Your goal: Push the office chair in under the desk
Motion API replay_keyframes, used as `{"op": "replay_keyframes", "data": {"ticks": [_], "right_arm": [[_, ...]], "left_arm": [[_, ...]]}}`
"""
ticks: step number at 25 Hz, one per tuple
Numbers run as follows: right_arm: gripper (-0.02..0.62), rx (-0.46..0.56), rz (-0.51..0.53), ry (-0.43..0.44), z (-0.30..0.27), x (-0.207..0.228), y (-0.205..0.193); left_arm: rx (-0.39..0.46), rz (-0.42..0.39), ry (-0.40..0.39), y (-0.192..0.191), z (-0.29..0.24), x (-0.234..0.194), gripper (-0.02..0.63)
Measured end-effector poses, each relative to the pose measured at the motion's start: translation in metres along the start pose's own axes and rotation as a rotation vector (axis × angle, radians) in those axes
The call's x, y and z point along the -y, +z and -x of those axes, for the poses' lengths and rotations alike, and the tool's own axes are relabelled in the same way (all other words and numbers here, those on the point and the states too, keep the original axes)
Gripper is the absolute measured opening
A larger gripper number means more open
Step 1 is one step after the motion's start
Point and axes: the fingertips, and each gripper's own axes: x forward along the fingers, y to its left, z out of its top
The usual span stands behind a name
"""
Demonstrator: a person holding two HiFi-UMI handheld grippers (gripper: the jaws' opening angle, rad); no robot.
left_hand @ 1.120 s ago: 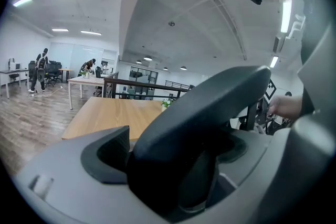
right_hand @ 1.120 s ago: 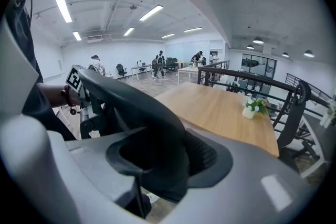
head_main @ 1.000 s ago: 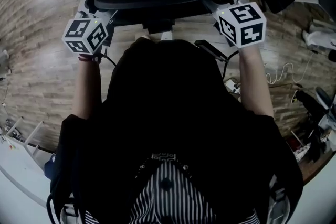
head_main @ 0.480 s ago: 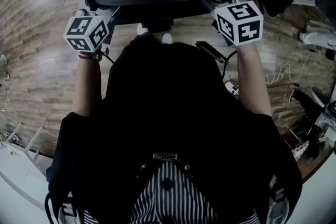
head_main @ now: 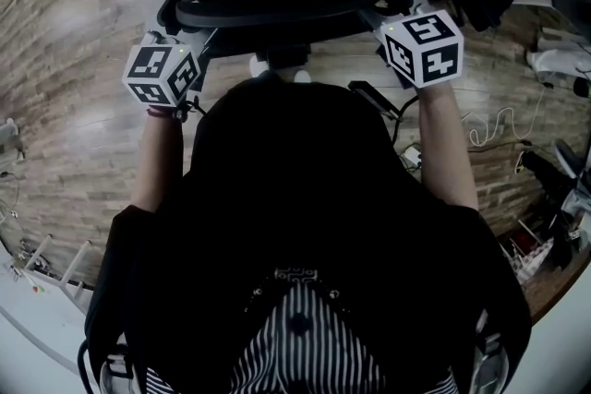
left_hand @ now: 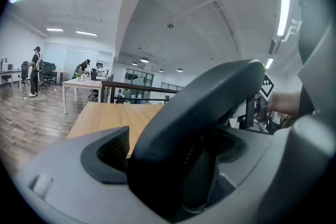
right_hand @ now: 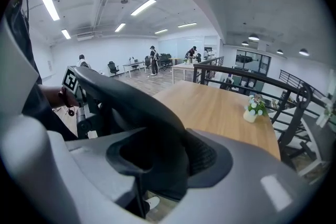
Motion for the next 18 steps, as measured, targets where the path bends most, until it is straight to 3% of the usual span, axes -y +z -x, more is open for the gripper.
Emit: {"op": "replay_keyframes", "data": {"ticks": [4,9,13,18], "right_arm": [[0.201,-0.019,0.001,-0.011,-0.013,-0.002,0.011],[0.201,-0.021,-0.010,-0.041,-0.025,-0.004,0.022],[0.201,-0.026,-0.018,-0.066,-0.030,-0.001,0.025],[0.201,-0.027,-0.023,-0.078,-0.042,0.010,0.034]], "left_arm": [[-0.007,0.006,-0.023,0.002,-0.002,-0.016,0.469],[-0.014,0.019,-0.120,0.007,-0.009,-0.028,0.451],[0.060,-0.020,-0.084,0.008,-0.009,-0.033,0.451],[0.046,-0.012,-0.096,0.014,-0.025,-0.046,0.451]]}}
